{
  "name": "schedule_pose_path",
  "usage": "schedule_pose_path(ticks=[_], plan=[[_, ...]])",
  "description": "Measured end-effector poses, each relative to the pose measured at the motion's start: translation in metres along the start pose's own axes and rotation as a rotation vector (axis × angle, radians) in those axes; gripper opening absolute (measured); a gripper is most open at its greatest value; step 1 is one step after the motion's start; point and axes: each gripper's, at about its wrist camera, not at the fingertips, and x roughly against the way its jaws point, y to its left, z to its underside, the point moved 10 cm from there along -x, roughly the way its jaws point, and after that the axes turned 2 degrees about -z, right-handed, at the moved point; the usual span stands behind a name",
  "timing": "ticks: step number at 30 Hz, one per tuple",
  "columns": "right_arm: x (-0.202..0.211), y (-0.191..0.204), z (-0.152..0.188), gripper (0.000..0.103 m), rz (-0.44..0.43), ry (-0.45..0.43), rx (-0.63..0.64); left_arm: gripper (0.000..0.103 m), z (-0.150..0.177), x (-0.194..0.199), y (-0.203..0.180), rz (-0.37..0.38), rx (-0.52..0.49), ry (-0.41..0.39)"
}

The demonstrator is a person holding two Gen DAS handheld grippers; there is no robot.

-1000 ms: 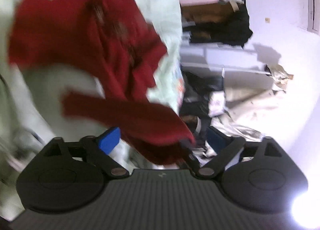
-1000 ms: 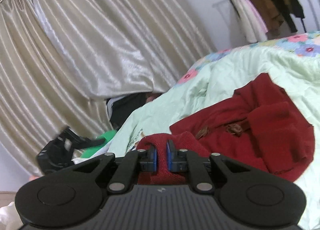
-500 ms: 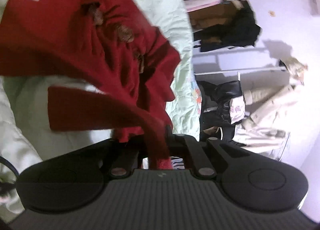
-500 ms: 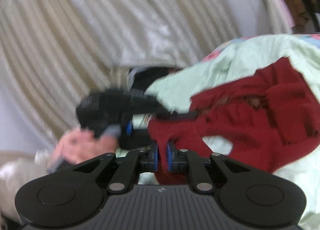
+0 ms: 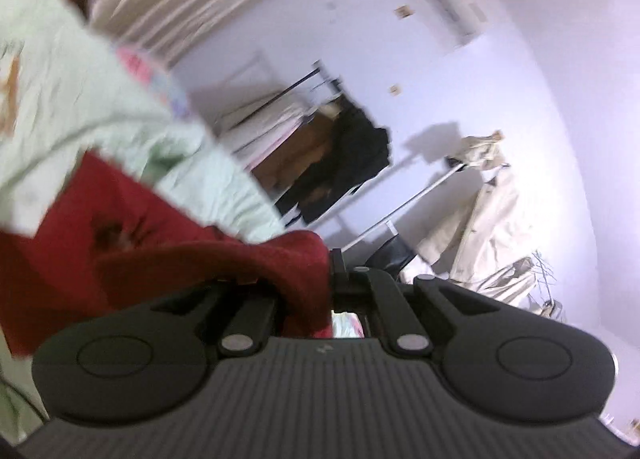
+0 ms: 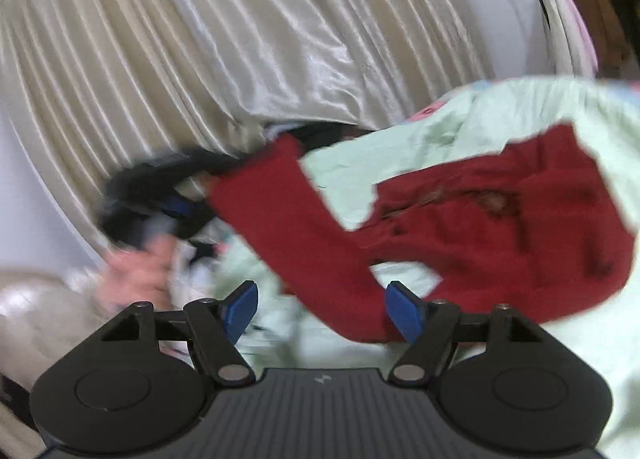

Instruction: Fold large clothes

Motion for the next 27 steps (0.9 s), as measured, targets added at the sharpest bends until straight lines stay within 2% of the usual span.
schedule_pose_path(ticks=[1, 5, 9, 12, 14, 17, 20, 22, 23, 25, 26, 27], plan=[[-0.003, -0.008, -0.002, 0.072, 0.012, 0.005, 0.029, 0.003, -0.004, 0.002, -0.007, 0.016, 0.002, -0.007], [-0.020, -0.020, 0.000, 0.072, 0.059, 0.053, -0.022, 0.003, -0.010, 0.011, -0.032, 0.092, -0.024, -0.018], [-0.028, 0.010, 0.005, 0.073, 0.088, 0.038, 0.206, 0.003, -0.008, 0.010, -0.048, 0.135, -0.095, -0.016], [-0.023, 0.016, -0.007, 0.079, 0.091, -0.038, 0.247, 0.003, -0.005, 0.016, -0.057, 0.172, -0.119, -0.009], [-0.020, 0.013, -0.020, 0.081, 0.057, -0.081, 0.228, 0.003, -0.005, 0.022, -0.062, 0.183, -0.146, -0.016], [-0.021, 0.000, -0.041, 0.081, -0.150, -0.118, 0.213, 0.003, -0.004, 0.028, -0.070, 0.201, -0.190, -0.009], [-0.047, -0.053, -0.056, 0.081, -0.235, -0.020, -0.017, 0.003, -0.004, 0.031, -0.081, 0.246, -0.224, 0.009], [-0.061, -0.066, -0.055, 0.080, -0.293, 0.018, -0.099, 0.003, -0.007, 0.022, -0.089, 0.283, -0.255, 0.037], [-0.068, -0.067, -0.051, 0.076, -0.315, 0.029, -0.092, 0.003, -0.009, 0.014, -0.094, 0.295, -0.277, 0.052], [-0.078, -0.062, -0.043, 0.046, -0.331, 0.050, -0.042, 0.003, -0.016, -0.009, -0.104, 0.301, -0.339, 0.081], [-0.080, -0.061, -0.042, 0.007, -0.334, 0.057, -0.043, 0.003, -0.020, -0.022, -0.111, 0.309, -0.370, 0.093], [-0.077, -0.066, -0.045, 0.004, -0.333, 0.034, -0.085, 0.003, -0.025, -0.038, -0.119, 0.323, -0.401, 0.100]])
